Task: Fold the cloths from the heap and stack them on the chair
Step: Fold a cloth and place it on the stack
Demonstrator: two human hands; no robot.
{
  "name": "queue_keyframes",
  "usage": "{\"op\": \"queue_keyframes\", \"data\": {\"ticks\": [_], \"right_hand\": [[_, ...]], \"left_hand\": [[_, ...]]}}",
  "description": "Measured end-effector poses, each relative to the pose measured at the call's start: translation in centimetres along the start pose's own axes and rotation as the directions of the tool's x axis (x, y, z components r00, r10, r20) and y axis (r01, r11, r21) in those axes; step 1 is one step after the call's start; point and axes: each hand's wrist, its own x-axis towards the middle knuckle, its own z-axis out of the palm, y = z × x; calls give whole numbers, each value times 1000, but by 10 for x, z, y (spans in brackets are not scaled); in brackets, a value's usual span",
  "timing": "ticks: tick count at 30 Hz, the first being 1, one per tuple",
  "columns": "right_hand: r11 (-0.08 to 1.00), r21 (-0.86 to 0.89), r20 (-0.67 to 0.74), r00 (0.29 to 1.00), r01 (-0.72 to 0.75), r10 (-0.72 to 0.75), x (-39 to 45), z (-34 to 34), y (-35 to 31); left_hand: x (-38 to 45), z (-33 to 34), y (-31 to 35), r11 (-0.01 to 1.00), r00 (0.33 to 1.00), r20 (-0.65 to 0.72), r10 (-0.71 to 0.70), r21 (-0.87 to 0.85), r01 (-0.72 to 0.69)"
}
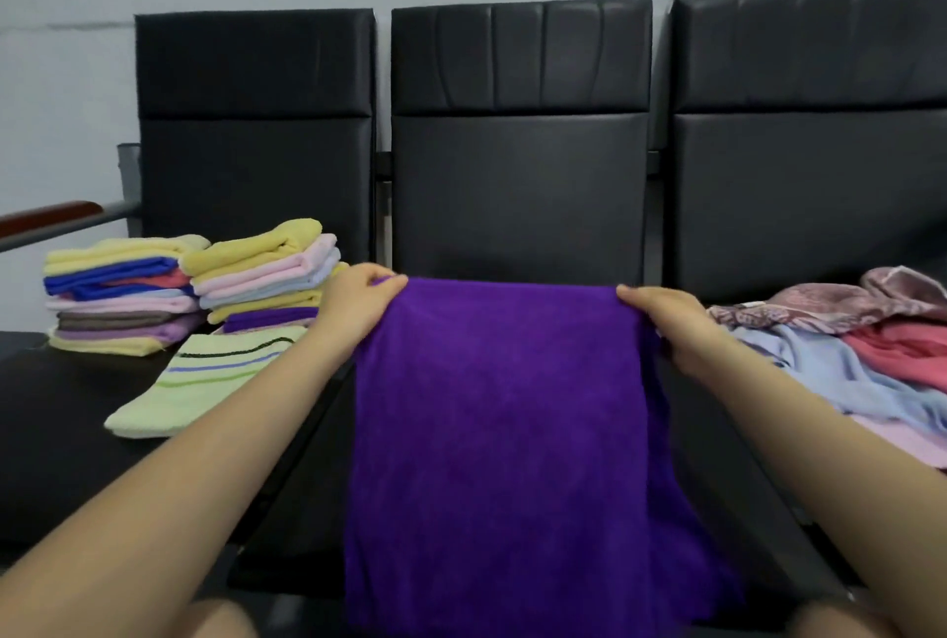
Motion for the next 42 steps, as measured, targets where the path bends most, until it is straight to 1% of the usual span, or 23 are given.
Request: {"op": "queue_keyframes", "data": {"ticks": [1, 2, 3, 5, 6, 8, 11, 13, 15, 17, 19, 21, 23, 26, 28, 31, 34, 36, 38, 39, 40, 41, 42], "right_hand": [[967, -251, -12, 998, 52, -56, 9, -4, 14], [883, -461, 22, 996, 87, -86, 19, -8, 32], [783, -613, 63, 994, 106, -85, 23, -10, 42], [629, -771, 100, 994, 103, -40, 29, -12, 60], [589, -803, 93, 995, 95, -35, 33, -13, 65], [580, -809, 64, 995, 94, -72, 44, -12, 71], [644, -761, -38, 985, 80, -166, 58, -9, 75], [665, -745, -122, 969, 52, -213, 66, -7, 78], [658, -752, -169, 951, 46, -260, 70, -5, 80], [632, -774, -179, 949, 26, -259, 73, -4, 84], [595, -804, -168, 959, 2, -230, 71, -3, 87], [577, -817, -151, 965, 2, -217, 67, -3, 89], [590, -807, -139, 965, 19, -221, 62, -2, 88], [630, -776, -121, 968, 46, -219, 52, 4, 83], [699, -709, -91, 971, 93, -220, 41, 11, 80], [811, -556, 45, 981, 182, -189, 13, 28, 75], [834, -475, 285, 946, 280, -155, -26, 45, 64], [816, -451, 469, 874, 362, -128, -55, 54, 55], [801, -447, 641, 767, 398, -24, -85, 59, 48], [775, -470, 709, 704, 423, 46, -97, 61, 48], [702, -511, 757, 646, 496, 95, -107, 63, 50], [559, -548, 792, 601, 621, 108, -113, 63, 55], [368, -558, 818, 568, 744, 93, -116, 64, 62]], "left_hand": [[2, 8, -19, 987, 999, 0, 33, 157, -32], [2, 20, -41, 957, 998, 22, 59, 284, -63], [0, 25, -57, 908, 995, 64, 81, 406, -100], [-2, 40, -87, 801, 982, 178, 65, 578, -158], [-2, 44, -97, 779, 981, 185, 51, 607, -156], [7, 50, -105, 799, 989, 135, 53, 588, -123], [22, 62, -102, 795, 988, 75, 135, 587, -153], [32, 72, -100, 796, 986, 25, 165, 587, -148], [42, 77, -102, 824, 987, -38, 155, 556, -107], [50, 78, -108, 852, 992, -92, 89, 523, -28], [54, 73, -116, 862, 992, -124, -13, 502, 74], [55, 62, -125, 850, 987, -124, -106, 504, 154], [53, 49, -130, 840, 982, -116, -148, 510, 187], [41, 31, -133, 844, 994, -77, -78, 525, 107], [30, 24, -130, 843, 999, -43, -5, 538, 27], [10, 13, -118, 863, 996, 29, 80, 497, -84], [-13, 11, -96, 894, 981, 135, 140, 409, -184], [-35, 10, -79, 892, 957, 227, 179, 373, -255], [-59, 10, -65, 874, 913, 326, 246, 332, -355], [-70, 10, -59, 858, 883, 378, 277, 316, -404], [-80, 9, -55, 841, 854, 427, 298, 306, -446], [-88, 9, -51, 826, 826, 470, 310, 297, -479], [-96, 9, -48, 811, 801, 507, 320, 291, -508]]}}
